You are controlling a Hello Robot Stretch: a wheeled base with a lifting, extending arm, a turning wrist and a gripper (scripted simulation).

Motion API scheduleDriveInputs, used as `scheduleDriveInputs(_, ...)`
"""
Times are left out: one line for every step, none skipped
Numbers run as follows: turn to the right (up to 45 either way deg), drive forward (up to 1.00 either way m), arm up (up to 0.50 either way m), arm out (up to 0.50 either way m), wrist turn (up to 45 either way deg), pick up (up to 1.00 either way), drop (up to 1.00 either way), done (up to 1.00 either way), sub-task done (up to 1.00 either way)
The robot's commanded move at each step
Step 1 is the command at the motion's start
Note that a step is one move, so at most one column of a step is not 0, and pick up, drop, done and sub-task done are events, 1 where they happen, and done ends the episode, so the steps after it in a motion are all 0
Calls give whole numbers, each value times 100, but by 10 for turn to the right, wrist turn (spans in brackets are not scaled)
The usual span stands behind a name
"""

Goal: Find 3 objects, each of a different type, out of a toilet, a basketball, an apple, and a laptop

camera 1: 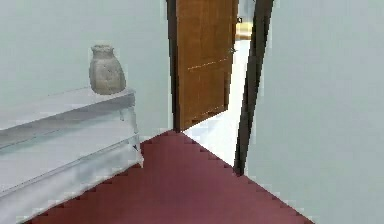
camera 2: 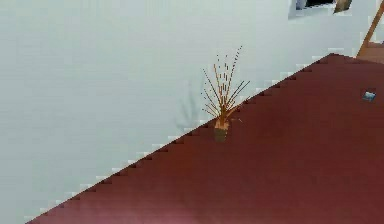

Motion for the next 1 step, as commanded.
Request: scheduleDriveInputs(0,100,0,0,0,0,0,0,0)
